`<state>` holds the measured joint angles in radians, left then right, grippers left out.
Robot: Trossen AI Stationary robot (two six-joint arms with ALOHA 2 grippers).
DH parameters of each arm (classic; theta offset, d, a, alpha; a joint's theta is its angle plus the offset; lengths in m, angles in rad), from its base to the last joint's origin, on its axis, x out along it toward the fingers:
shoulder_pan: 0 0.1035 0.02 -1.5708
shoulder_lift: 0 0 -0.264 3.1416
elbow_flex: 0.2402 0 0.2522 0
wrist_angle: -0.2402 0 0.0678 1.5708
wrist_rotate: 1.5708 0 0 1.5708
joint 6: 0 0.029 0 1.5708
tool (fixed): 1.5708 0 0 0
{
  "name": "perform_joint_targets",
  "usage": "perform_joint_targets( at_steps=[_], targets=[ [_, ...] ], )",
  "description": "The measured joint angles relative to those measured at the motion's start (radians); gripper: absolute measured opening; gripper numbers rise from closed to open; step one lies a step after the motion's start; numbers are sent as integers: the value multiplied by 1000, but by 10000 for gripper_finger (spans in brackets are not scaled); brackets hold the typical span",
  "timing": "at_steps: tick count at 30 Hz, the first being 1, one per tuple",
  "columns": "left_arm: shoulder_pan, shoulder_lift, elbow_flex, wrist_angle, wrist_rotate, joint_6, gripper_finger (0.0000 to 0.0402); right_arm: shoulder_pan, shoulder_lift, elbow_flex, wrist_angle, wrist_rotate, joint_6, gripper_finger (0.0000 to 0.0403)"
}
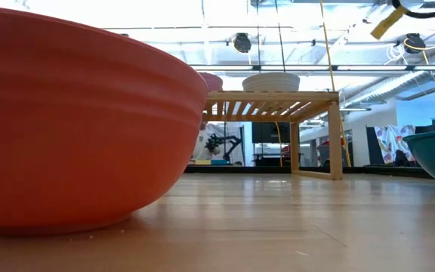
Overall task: Place and stack bowls onto a shelf
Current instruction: Put the green bowl on the shelf
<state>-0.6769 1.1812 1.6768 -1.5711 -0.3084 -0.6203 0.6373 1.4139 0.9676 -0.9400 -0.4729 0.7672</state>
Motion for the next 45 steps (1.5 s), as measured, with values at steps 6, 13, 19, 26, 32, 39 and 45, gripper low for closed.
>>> perform_joint_targets(
  at_steps=[6,13,19,26,32,39,45],
  targets=[
    [0,0,0,0,0,-18,8,0,0,-35,11,5,-19,93],
    [0,0,0,0,0,-18,8,0,0,-35,13,2,-16,93],
    [0,0,0,0,0,-17,8,-1,0,-35,18,6,-19,93],
    [0,0,0,0,0,-18,8,-2,0,-35,104,93,-33,93],
    [0,0,0,0,0,-30,8,-2,0,-34,106,87,-39,93],
    [0,0,0,0,0,-35,8,-1,0,-41,107,52,-103,93],
    [0,0,0,0,0,-36,8,-1,0,-130,183,18,-60,93]
  ],
)
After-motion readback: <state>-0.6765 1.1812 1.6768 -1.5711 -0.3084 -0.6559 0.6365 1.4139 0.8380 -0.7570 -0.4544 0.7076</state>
